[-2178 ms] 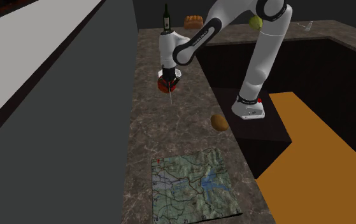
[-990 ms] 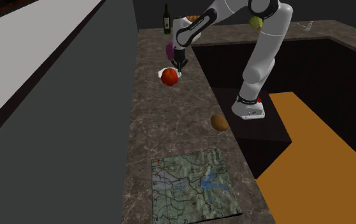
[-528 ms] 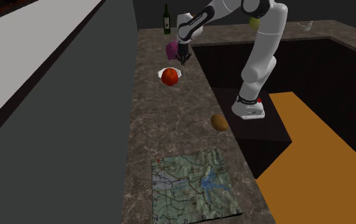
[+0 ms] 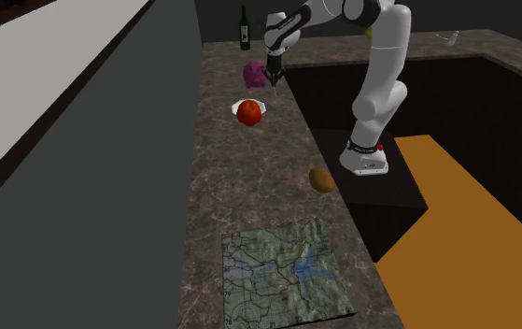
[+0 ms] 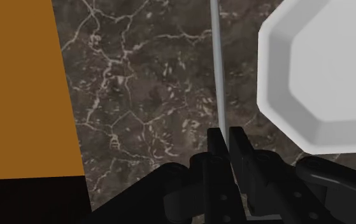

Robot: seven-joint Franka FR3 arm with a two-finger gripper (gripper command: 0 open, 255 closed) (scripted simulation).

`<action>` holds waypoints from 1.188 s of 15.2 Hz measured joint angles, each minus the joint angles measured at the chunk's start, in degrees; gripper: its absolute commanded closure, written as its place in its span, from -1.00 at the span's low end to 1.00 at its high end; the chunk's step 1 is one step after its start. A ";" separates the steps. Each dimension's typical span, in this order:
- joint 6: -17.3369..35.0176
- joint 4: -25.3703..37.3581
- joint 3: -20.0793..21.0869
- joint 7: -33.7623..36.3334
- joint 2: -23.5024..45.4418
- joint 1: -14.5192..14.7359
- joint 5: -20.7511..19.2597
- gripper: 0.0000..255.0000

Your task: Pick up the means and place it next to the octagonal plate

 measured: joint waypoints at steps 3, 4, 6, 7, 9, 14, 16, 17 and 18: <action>-1.52 5.09 -1.12 -2.80 3.64 -1.72 -0.08 1.00; -1.54 5.97 -1.30 -3.27 4.53 -2.02 -0.10 1.00; -0.82 6.34 -1.42 -3.60 5.64 -2.20 -0.13 1.00; -0.25 6.25 -1.46 -3.70 6.14 -2.25 -0.13 1.00; 0.92 5.99 -1.47 -3.75 7.05 -2.25 -0.16 1.00; 3.88 5.44 -1.54 -3.85 9.45 -2.26 -0.24 1.00; 5.18 4.86 -1.55 -3.86 10.18 -2.25 -0.25 1.00; 5.84 4.53 -1.56 -3.90 10.51 -2.26 -0.25 1.00; 6.38 4.63 -1.58 -3.95 11.15 -2.28 -0.27 1.00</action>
